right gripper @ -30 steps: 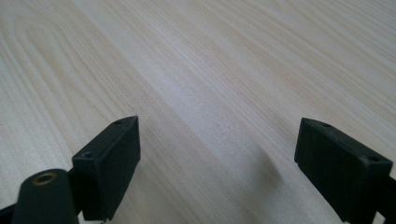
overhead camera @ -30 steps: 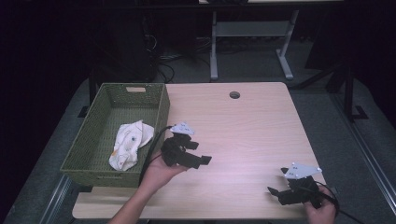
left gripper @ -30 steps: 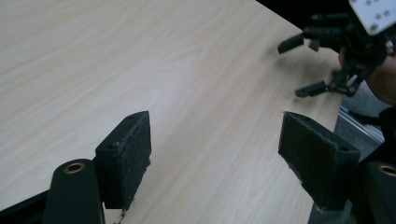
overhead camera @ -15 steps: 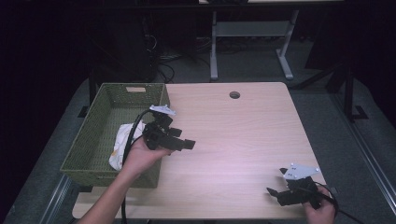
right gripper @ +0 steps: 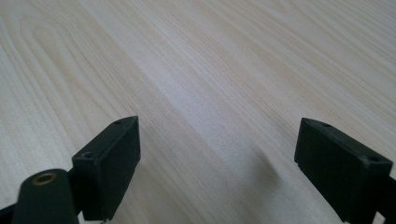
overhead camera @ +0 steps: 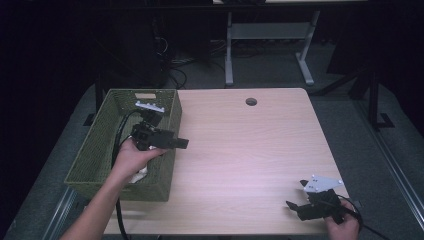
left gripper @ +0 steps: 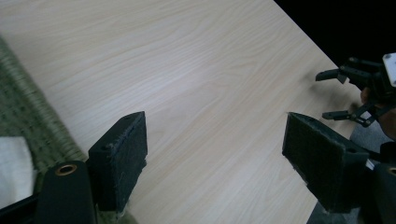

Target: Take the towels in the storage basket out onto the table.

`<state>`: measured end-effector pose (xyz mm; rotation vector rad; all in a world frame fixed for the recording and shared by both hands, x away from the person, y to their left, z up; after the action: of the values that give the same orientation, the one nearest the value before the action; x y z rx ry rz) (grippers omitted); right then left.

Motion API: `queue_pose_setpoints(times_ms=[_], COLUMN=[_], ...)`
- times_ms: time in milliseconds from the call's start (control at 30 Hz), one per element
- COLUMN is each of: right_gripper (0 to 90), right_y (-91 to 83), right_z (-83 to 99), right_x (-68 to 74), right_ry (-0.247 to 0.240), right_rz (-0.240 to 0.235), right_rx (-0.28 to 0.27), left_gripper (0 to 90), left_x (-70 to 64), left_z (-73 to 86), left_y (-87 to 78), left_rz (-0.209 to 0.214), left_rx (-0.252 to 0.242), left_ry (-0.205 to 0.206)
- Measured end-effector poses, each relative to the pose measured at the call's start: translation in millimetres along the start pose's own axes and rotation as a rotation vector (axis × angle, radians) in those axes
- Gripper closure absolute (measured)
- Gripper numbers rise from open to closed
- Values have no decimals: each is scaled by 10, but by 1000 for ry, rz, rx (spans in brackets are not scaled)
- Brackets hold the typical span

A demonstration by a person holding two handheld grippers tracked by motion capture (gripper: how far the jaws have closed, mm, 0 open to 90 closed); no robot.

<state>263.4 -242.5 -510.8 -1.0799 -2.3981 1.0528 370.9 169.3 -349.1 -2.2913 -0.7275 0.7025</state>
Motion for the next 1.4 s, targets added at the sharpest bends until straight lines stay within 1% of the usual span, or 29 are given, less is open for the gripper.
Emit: queue_pose_setpoints(times_ms=[33, 67, 100, 200, 333, 367, 433, 467, 500, 533, 567, 633, 700, 733, 767, 800, 833, 867, 900, 933, 967, 1033, 1067, 1133, 1167, 1267, 1300, 1367, 1400], right_gripper=[140, 140, 140, 140, 140, 140, 140, 140, 140, 140, 140, 140, 140, 140, 140, 140, 140, 140, 140, 140, 140, 140, 140, 140, 140, 140, 140, 140, 140], right_y=[-2, -2, -3, -2, 1, 1, 0, 2, 4, 4, 3, 2, 1, 1, 0, 0, 0, 0, 0, 0, 0, -2, -2, 0, 0, -4, -3, -3, -4], right_z=[1, 1, 0, 1, 2, 2, 2, 2, 2, 2, 3, 1, 2, 2, 6, 6, 6, 6, 7, 7, 6, 3, 3, 5, 5, 6, 3, 4, 3], right_x=[-2, -2, 1, 0, 0, -1, -2, -2, -1, -1, 1, 1, -4, -4, -14, -14, -14, -14, -13, -13, -13, -4, -4, -6, -6, -9, 4, 1, 0], right_ry=[-2, -2, 0, -1, -2, -3, -3, -2, -3, -3, -1, -1, -4, -4, -15, -15, -18, -18, -16, -16, -17, -13, -13, -15, -14, -17, -4, -6, -6], right_rz=[2, 2, 1, 1, 2, 1, 2, 2, 2, 2, 1, 1, 1, 1, 3, 3, 3, 3, 3, 3, 2, 0, 0, 1, 1, 2, -1, 0, 0], right_rx=[1, 1, 1, 1, 3, 3, 4, 4, 4, 4, 5, 3, 2, 2, 6, 6, 5, 5, 6, 6, 5, 4, 4, 5, 4, 5, 1, 1, 0], left_gripper=[219, 219, 219, 222, 221, 220, 220, 220, 220, 220, 220, 219, 220, 220, 220, 221, 221, 221, 221, 221, 221, 237, 242, 242, 243, 248, 249, 267, 305], left_x=[75, 75, 144, 206, 336, 388, 425, 452, 517, 517, 565, 627, 749, 749, 839, 839, 929, 929, 1010, 1010, 1044, 1124, 1124, 1169, 1204, 1263, 1305, 1327, 1351], left_z=[23, 23, 42, 64, 117, 132, 143, 154, 182, 182, 207, 239, 306, 306, 365, 365, 427, 427, 472, 472, 491, 559, 559, 604, 640, 698, 739, 763, 784], left_y=[-44, -44, -89, -121, -179, -200, -216, -227, -240, -240, -250, -264, -288, -288, -296, -296, -301, -301, -311, -311, -314, -303, -303, -284, -269, -241, -222, -211, -201], left_rz=[-12, -12, -23, -35, -77, -84, -97, -106, -131, -131, -151, -169, -202, -202, -216, -216, -219, -219, -236, -236, -251, -265, -265, -293, -319, -334, -347, -348, -363], left_rx=[-1, -1, -6, -5, 11, 10, 12, 18, 31, 31, 47, 56, 63, 63, 75, 75, 87, 87, 92, 92, 96, 130, 130, 157, 176, 201, 220, 230, 247], left_ry=[-17, -17, -32, -44, -60, -76, -77, -75, -87, -87, -85, -95, -122, -122, -145, -145, -183, -183, -204, -204, -209, -228, -228, -227, -224, -237, -252, -256, -254])
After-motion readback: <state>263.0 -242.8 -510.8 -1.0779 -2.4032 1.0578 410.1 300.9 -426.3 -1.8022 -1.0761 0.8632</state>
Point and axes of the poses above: each handheld gripper's, and its own axes: y roughly forward along the jaws, z roughly out of its underside, x roughly to its left, the point moved 6 cm from there along y, roughly forward along the jaws, and after that the axes turned 5 degrees about y, right-handed, at the moved point
